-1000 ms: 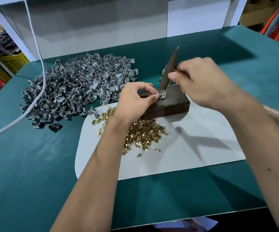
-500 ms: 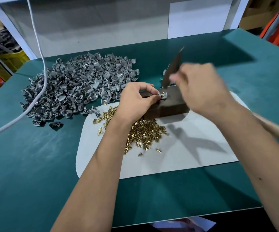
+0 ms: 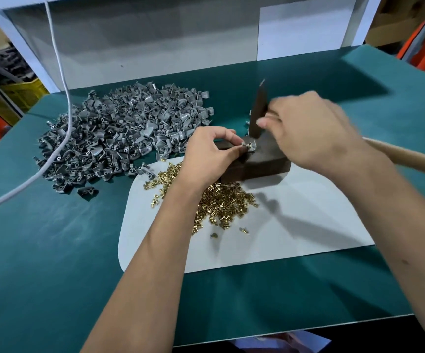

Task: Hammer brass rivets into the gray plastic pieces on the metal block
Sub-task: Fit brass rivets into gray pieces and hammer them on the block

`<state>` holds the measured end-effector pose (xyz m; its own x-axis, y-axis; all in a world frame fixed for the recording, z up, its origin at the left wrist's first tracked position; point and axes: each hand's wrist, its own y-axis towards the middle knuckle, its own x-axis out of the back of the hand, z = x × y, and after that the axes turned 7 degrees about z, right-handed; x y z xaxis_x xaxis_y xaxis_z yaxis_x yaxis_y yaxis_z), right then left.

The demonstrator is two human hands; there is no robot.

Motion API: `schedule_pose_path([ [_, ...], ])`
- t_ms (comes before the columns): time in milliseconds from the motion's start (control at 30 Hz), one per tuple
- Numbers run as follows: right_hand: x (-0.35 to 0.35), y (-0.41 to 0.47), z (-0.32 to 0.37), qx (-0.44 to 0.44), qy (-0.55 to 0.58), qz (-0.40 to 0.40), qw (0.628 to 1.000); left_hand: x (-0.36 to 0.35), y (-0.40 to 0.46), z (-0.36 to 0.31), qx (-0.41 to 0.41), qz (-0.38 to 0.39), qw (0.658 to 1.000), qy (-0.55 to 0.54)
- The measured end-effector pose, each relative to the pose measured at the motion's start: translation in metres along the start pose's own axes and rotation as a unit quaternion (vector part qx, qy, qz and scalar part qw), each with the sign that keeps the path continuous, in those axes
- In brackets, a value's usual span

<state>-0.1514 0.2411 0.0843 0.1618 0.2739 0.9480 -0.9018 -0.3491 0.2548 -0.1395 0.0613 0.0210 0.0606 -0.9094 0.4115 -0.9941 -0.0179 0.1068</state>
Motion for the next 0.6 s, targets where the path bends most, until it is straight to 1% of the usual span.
schedule_pose_path([
  [67,-0.002,-0.002,0.003,-0.016,0.059,-0.087,0.994,0.0,0.001,0.001,-0.002,-0.001,1.0,0.008],
  [100,-0.005,-0.004,0.005,-0.018,0.081,-0.083,0.993,0.0,0.001,0.001,-0.002,-0.002,1.0,0.005],
  [200,-0.016,-0.007,0.007,-0.007,0.052,0.05,0.997,0.0,0.0,0.0,0.0,-0.006,1.0,-0.013],
  [233,-0.012,-0.006,0.006,-0.009,0.032,0.067,0.997,0.0,0.0,0.0,-0.001,-0.006,1.0,-0.009],
  [300,0.0,-0.002,0.004,-0.003,-0.017,0.048,0.999,0.0,0.0,0.0,0.0,-0.005,1.0,0.001],
  [333,0.004,-0.001,0.004,-0.005,-0.025,0.014,1.0,0.001,0.0,0.0,-0.002,-0.004,1.0,0.005],
  [367,0.004,-0.001,0.005,-0.012,0.0,-0.025,1.0,0.001,0.0,0.001,-0.005,-0.003,1.0,0.011],
  [400,0.002,-0.002,0.007,-0.014,0.038,-0.05,0.998,0.001,0.001,0.001,-0.006,-0.002,1.0,0.013],
  [433,-0.002,-0.003,0.01,-0.013,0.057,-0.04,0.997,0.001,0.001,0.002,-0.008,-0.001,1.0,0.009],
  [500,-0.011,-0.006,0.012,-0.021,0.042,0.042,0.998,0.0,0.0,0.001,-0.008,-0.001,1.0,-0.011],
  [533,-0.01,-0.006,0.011,-0.023,0.033,0.065,0.997,0.0,-0.001,0.0,-0.008,-0.002,1.0,-0.013],
  [567,-0.006,-0.004,0.009,-0.021,0.021,0.071,0.997,0.0,-0.001,-0.001,-0.008,-0.005,1.0,-0.007],
  [600,-0.002,-0.002,0.007,-0.015,0.004,0.057,0.998,0.0,-0.001,-0.001,-0.008,-0.009,1.0,0.001],
])
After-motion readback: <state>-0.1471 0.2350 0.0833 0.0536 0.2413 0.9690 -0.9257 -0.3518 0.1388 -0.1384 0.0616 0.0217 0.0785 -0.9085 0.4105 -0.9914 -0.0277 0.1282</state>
